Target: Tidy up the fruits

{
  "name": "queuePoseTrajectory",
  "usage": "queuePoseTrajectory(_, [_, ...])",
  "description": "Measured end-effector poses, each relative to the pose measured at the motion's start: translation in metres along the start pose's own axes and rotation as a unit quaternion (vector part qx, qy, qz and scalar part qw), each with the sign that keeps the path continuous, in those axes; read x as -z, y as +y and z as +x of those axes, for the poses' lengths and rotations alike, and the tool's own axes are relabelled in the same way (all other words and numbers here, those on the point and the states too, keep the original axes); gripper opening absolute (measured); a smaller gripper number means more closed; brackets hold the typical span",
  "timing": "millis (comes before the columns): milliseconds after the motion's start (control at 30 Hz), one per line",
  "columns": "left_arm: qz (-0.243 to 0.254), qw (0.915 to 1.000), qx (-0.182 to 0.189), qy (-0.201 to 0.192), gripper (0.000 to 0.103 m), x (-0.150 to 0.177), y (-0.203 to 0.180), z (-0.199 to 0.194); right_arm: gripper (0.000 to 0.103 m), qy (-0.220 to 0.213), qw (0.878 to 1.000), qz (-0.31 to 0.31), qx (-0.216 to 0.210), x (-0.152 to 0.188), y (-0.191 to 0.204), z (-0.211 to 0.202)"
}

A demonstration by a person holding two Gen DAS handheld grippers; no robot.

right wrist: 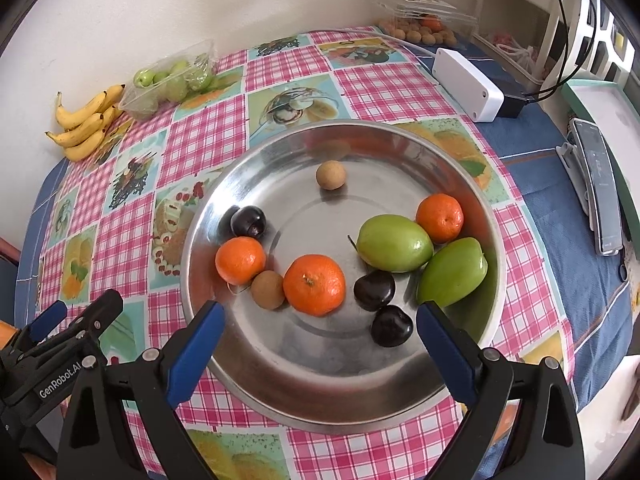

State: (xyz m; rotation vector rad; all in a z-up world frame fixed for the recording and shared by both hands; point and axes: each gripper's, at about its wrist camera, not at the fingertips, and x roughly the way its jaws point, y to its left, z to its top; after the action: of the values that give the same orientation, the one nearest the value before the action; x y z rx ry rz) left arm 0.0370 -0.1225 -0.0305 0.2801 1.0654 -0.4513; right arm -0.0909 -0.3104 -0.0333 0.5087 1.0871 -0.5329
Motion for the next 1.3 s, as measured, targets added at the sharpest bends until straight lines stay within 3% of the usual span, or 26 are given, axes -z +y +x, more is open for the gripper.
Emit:
queuePoseTrajectory(567, [-0.042, 0.9988, 0.024, -0.009, 0.103, 0.018, 0.035, -0.018, 0.097, -0.012, 1.0, -0.01, 0.003, 0.025, 0.01, -0.011])
queuePoseTrajectory(700, [-0.021, 0.9995, -0.015, -0.018, 0.103, 0.025, 0.034, -0.024, 0.097, -0.013, 1.0, -0.008, 0.002, 0.031, 0.009, -0.014])
queuePoseTrajectory(900, [-0.011, 0.9992, -0.039, -0.003, 0.103, 0.04, 0.037, -0.025, 0.097, -0.012, 1.0, -0.007, 0.001, 0.041, 0.009, -0.016])
queuePoseTrajectory(1300, [-0.042, 0.9983, -0.039, -0.003, 0.103, 0.061, 0.05, -0.037, 0.097, -0.007, 1.0, -0.015, 0.004, 0.058, 0.012, -0.02])
